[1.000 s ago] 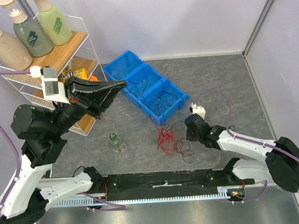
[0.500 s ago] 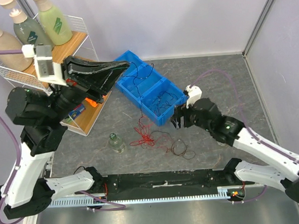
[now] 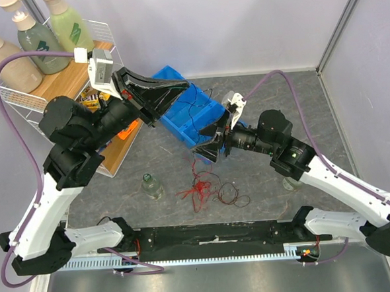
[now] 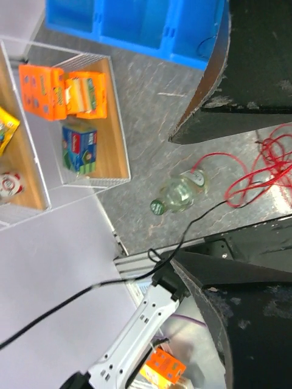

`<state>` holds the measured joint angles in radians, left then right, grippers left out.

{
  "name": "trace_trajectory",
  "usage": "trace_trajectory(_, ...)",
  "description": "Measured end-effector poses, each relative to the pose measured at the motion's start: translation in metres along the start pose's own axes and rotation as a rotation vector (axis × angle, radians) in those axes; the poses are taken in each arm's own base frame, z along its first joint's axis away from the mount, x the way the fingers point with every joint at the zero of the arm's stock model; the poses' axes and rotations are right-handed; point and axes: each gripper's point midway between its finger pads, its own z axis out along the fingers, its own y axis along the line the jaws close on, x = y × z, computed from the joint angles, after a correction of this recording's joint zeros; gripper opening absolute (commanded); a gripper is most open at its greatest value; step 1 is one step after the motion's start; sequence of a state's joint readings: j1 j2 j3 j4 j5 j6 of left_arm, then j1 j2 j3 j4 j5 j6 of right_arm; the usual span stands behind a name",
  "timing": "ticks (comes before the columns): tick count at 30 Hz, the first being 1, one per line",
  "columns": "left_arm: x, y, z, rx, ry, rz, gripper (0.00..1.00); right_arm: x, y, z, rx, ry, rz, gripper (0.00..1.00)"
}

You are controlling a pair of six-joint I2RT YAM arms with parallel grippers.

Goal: Untangle the cables

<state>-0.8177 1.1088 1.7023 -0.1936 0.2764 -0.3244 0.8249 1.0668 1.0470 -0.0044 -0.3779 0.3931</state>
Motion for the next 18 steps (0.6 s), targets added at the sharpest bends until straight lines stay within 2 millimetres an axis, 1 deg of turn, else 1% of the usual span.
trace_trajectory(1,0.0,0.001,0.0,-0.005,-0.001,0.0,0.01,-0.003,0.003,0.004,-0.021,-0.01,0.001,0.73)
trace_trajectory(3,0.0,0.002,0.0,-0.009,-0.003,-0.001,0.02,-0.007,0.01,0.008,-0.057,-0.027,0.004,0.65)
trace_trajectory(4,0.0,0.002,0.0,-0.011,-0.002,-0.003,0.02,-0.009,0.015,0.009,-0.082,-0.038,0.006,0.55)
trace_trajectory(5,0.0,0.002,0.001,-0.013,-0.002,-0.004,0.02,-0.011,0.018,0.01,-0.095,-0.045,0.004,0.39)
trace_trajectory(7,0.002,0.003,0.002,-0.015,0.002,-0.009,0.02,-0.015,0.025,0.011,-0.117,-0.062,0.004,0.1)
trace_trajectory(8,0.003,0.004,0.003,-0.016,0.005,-0.01,0.02,-0.016,0.027,0.011,-0.121,-0.067,0.006,0.0)
trace_trajectory(12,0.013,0.01,0.012,-0.023,0.024,-0.016,0.02,-0.011,0.028,0.01,-0.112,-0.066,0.041,0.0)
trace_trajectory(14,0.031,0.021,0.024,-0.04,0.064,-0.027,0.02,-0.001,0.024,0.004,-0.087,-0.061,0.075,0.0)
trace_trajectory(15,0.04,0.027,0.032,-0.052,0.085,-0.033,0.08,0.006,0.022,-0.001,-0.069,-0.057,0.094,0.0)
trace_trajectory(16,0.053,0.035,0.042,-0.067,0.116,-0.042,0.17,0.014,0.019,-0.006,-0.047,-0.05,0.117,0.0)
trace_trajectory(17,0.064,0.042,0.051,-0.082,0.142,-0.048,0.4,0.02,0.016,-0.012,-0.019,-0.047,0.139,0.0)
trace_trajectory(18,0.082,0.053,0.063,-0.099,0.187,-0.055,0.6,0.027,0.012,-0.019,0.01,-0.043,0.162,0.0)
